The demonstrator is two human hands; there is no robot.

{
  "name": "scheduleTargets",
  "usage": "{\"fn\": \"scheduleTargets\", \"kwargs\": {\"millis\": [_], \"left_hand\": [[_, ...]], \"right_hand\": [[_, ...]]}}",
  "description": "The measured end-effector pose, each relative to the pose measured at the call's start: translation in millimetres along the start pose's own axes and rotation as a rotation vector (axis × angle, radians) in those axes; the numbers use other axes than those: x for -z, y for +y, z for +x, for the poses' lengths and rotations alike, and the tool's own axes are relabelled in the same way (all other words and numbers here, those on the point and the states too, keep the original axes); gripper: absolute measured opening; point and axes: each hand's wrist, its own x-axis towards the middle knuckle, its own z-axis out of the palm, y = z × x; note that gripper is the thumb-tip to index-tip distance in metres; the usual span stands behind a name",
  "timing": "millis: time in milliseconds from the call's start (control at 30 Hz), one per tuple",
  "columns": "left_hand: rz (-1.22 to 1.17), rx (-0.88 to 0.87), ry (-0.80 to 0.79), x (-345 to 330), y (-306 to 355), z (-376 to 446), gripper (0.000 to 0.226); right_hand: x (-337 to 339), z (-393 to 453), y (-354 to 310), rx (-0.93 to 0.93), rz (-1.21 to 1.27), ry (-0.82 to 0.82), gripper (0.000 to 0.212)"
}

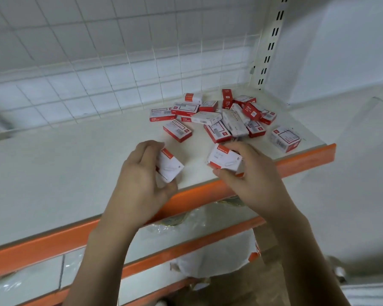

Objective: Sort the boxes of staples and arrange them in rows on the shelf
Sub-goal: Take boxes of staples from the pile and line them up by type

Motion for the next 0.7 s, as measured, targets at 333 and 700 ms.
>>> {"fn": "scheduleTargets", "kwargs": {"millis": [333,700], "left_hand": [[-0.216,0.139,0.108,32,-6,-31,0.077],[-0.225,0.018,0.223,93,-77,-54,0.059]], "right_hand": [[-26,2,-33,0.134,0.067,-0.077,0.043],[-81,5,-103,0.179,0.029,-0.090,0.045]]}}
